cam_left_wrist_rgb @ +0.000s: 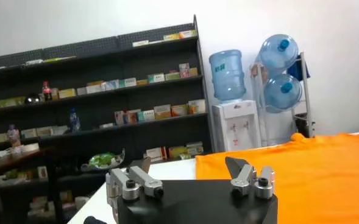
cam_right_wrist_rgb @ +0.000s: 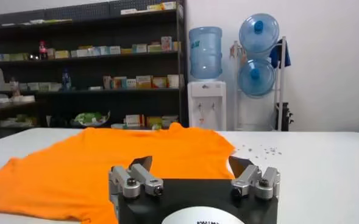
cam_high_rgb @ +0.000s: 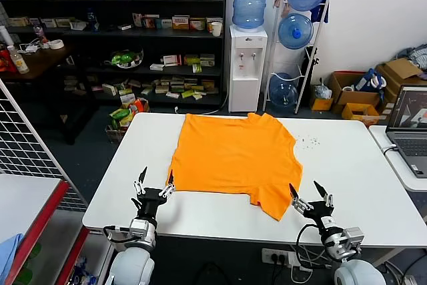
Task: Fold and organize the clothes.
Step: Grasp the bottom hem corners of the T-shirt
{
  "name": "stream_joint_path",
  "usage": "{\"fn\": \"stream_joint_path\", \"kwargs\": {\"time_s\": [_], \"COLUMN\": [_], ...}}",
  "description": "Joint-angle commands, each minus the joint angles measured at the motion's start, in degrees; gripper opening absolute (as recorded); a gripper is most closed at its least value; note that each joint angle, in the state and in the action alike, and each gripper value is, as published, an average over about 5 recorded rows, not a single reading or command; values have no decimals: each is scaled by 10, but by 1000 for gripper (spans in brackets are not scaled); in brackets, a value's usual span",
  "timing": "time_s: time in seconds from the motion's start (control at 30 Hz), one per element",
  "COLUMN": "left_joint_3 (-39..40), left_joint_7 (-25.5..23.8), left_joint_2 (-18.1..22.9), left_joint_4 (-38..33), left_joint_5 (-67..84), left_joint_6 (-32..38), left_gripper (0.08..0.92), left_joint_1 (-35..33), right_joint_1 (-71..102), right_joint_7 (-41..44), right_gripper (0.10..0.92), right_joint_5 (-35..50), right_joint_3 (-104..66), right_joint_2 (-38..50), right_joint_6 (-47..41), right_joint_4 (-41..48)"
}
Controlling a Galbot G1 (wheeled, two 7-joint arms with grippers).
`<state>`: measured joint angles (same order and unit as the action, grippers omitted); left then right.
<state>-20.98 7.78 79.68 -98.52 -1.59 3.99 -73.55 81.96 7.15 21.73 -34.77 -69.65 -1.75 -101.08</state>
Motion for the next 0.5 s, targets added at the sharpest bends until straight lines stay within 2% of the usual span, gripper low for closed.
{"fn": "stream_joint_path", "kwargs": {"time_s": [0.03,0.23,0.5], "left_joint_3": [13,29,47], "left_joint_7": [-25,-24,-19], "left_joint_2": [-10,-11,-8], "left_joint_4": [-7,22,53], "left_joint_5": [19,39,47], "left_joint_6": [-97,-141,-164], "left_gripper": [823,823,823], "left_joint_1": [9,27,48], "right_joint_1": [4,-8,-45], "right_joint_7": [-20,-17,-14], "right_gripper": [823,823,823], "right_joint_5": [-12,-3,5], "right_joint_3": [-4,6,43], "right_joint_2": [1,3,-9], "right_joint_6": [-46,-72,-91], "right_joint_4": [6,36,73]}}
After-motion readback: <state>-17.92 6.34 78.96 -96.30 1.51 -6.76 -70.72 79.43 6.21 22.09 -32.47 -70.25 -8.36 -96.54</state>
